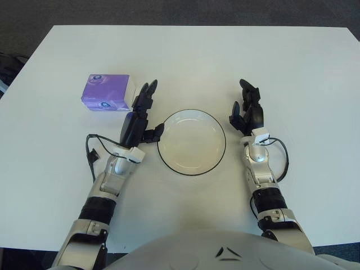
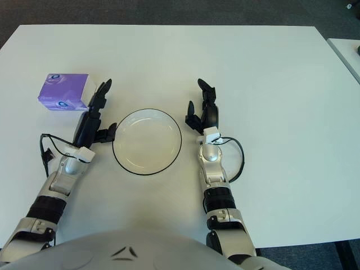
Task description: Put the tissue paper into the plate.
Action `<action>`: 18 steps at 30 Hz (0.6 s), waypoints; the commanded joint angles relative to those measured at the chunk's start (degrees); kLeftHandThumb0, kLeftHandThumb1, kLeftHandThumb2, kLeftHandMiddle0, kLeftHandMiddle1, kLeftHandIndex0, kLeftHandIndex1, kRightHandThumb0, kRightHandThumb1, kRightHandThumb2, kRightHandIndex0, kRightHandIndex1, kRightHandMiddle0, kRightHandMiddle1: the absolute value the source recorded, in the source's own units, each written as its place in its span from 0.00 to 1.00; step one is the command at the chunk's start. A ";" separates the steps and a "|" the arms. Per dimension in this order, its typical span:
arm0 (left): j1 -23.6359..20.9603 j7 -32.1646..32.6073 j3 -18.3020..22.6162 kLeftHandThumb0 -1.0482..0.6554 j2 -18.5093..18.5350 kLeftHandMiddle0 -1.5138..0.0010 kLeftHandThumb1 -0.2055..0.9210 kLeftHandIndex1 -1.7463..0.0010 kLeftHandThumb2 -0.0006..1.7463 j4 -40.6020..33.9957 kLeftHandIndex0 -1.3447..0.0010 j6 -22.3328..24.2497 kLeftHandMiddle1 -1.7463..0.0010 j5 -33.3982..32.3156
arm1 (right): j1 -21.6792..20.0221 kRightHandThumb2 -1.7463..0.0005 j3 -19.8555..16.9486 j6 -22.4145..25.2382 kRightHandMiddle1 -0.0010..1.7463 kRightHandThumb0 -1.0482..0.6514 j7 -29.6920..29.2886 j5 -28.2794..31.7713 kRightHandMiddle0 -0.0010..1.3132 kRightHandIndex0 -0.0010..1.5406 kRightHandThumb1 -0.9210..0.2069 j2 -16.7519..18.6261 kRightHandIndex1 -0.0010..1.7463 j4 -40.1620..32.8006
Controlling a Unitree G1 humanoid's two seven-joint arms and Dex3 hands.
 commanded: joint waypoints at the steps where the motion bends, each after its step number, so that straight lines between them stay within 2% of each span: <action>1: -3.42 1.63 1.45 0.14 1.72 0.91 1.00 0.81 0.50 0.92 1.00 -1.96 0.99 0.75 | 3.88 0.56 -0.19 1.31 0.37 0.27 0.08 0.42 0.00 0.18 0.00 0.17 0.11 5.30; 8: -6.72 4.38 2.30 0.15 3.29 0.90 1.00 0.82 0.47 3.56 1.00 -4.57 0.99 2.39 | 3.47 0.56 -0.26 0.55 0.37 0.27 0.28 0.71 0.00 0.18 0.00 0.25 0.11 6.55; 12: -8.85 5.44 3.27 0.16 5.37 0.90 1.00 0.83 0.44 6.47 1.00 -5.83 0.99 2.62 | 3.29 0.56 -0.30 0.08 0.37 0.27 0.40 1.00 0.00 0.18 0.00 0.40 0.11 7.22; 18: -11.64 6.58 5.09 0.16 8.05 0.91 1.00 0.83 0.44 6.94 1.00 -4.82 1.00 3.95 | 3.13 0.56 -0.11 -0.20 0.37 0.27 0.38 1.21 0.00 0.18 0.00 0.42 0.11 7.93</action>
